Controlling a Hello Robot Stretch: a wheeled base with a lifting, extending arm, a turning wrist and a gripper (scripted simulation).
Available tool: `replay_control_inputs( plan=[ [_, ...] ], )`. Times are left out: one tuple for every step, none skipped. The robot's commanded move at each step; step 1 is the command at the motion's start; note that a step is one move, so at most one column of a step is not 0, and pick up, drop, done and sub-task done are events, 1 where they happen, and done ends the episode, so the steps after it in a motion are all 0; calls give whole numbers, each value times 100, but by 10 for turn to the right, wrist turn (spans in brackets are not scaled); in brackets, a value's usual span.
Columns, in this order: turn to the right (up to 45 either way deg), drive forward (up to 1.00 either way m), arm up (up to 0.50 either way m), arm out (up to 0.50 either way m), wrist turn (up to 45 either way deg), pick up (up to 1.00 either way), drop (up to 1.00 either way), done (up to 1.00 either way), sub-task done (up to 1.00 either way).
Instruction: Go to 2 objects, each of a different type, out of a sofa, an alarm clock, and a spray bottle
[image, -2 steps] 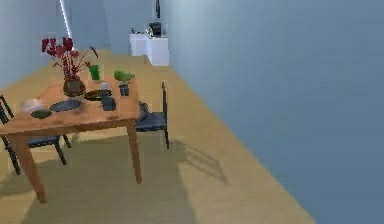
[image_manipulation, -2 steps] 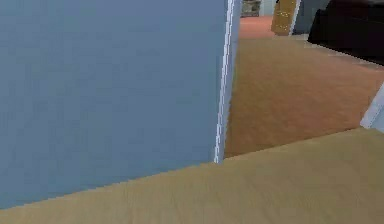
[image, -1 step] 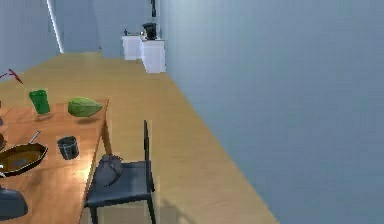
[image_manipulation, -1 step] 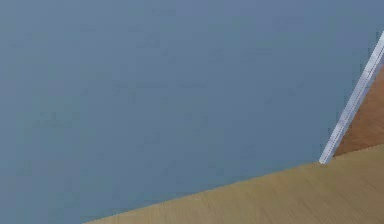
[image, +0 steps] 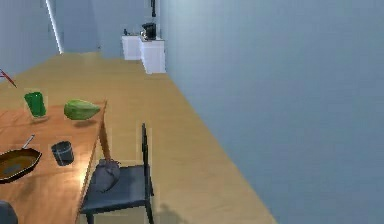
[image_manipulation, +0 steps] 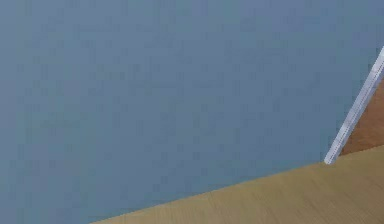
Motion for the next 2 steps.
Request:
replay_control_inputs(
  plan=[
    [-450, 0, 0, 0, 0, 0, 0, 0, 0],
    [0, 0, 0, 0, 0, 0, 0, 100, 0]
  ],
)
